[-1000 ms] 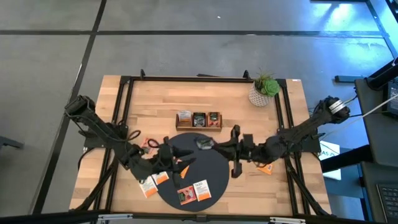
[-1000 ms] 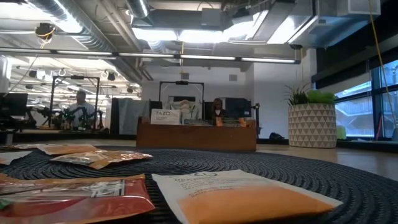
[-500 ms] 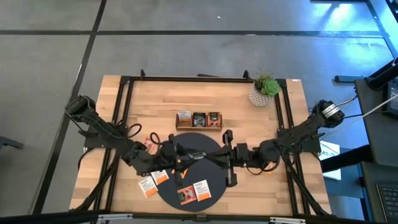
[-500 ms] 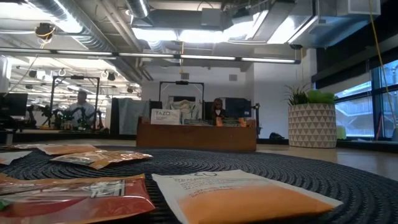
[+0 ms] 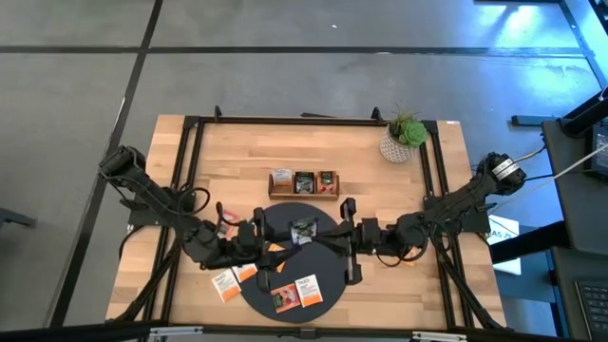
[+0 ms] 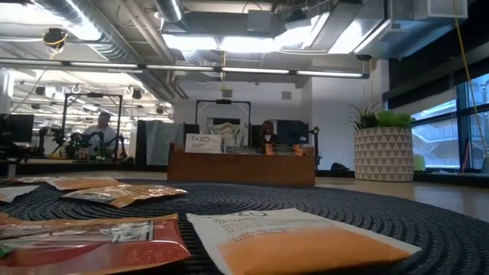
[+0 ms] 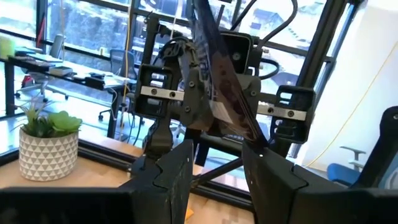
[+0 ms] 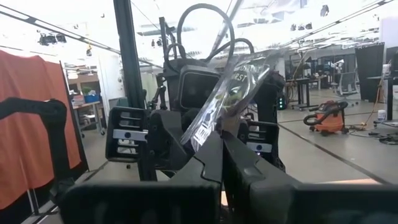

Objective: Pick & Place Tea
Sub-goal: Put the violet tea bag into the middle of the wooden organizer, then put the orange tea bag into the right of the wooden organizer

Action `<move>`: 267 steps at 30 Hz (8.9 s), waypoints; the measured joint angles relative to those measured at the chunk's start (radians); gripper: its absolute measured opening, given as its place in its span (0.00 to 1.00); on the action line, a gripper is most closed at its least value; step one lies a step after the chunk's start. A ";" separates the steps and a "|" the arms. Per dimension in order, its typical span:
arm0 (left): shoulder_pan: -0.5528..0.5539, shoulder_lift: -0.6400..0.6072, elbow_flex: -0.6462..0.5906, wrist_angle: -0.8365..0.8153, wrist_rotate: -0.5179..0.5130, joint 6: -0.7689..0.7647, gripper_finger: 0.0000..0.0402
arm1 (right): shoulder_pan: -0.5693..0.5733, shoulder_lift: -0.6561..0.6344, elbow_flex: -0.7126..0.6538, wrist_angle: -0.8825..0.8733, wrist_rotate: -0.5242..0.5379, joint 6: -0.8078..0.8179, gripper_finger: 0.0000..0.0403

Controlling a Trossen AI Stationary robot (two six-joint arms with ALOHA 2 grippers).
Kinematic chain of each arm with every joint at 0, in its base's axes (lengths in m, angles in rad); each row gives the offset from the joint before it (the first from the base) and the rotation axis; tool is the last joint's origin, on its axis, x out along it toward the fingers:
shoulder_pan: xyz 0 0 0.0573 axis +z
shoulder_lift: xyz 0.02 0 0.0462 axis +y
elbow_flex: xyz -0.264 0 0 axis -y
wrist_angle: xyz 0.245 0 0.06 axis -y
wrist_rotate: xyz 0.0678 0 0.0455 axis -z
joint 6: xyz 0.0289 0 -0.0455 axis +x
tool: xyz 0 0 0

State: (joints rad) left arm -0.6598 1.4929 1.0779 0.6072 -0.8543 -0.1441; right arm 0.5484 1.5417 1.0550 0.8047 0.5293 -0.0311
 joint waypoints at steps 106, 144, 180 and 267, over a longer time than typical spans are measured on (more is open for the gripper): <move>0.119 -0.009 -0.001 -0.403 0.218 -0.148 0.06 | -0.186 0.093 0.716 -1.542 -0.412 0.318 0.13; 0.041 -0.266 -0.108 -0.901 0.113 -0.359 0.27 | -0.576 0.101 0.277 -1.209 -0.408 0.046 0.01; 0.042 -0.266 -0.108 -0.957 0.097 -0.369 0.27 | -0.670 0.250 0.078 -0.903 -0.418 -0.057 0.05; -0.158 0.107 -0.091 -1.089 0.169 -0.453 0.08 | -0.324 0.710 0.422 -0.889 -0.450 0.473 0.13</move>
State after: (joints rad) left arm -0.8181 1.6001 0.9865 -0.4822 -0.6855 -0.5970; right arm 0.2245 2.2517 1.4770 -0.0846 0.0796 0.4424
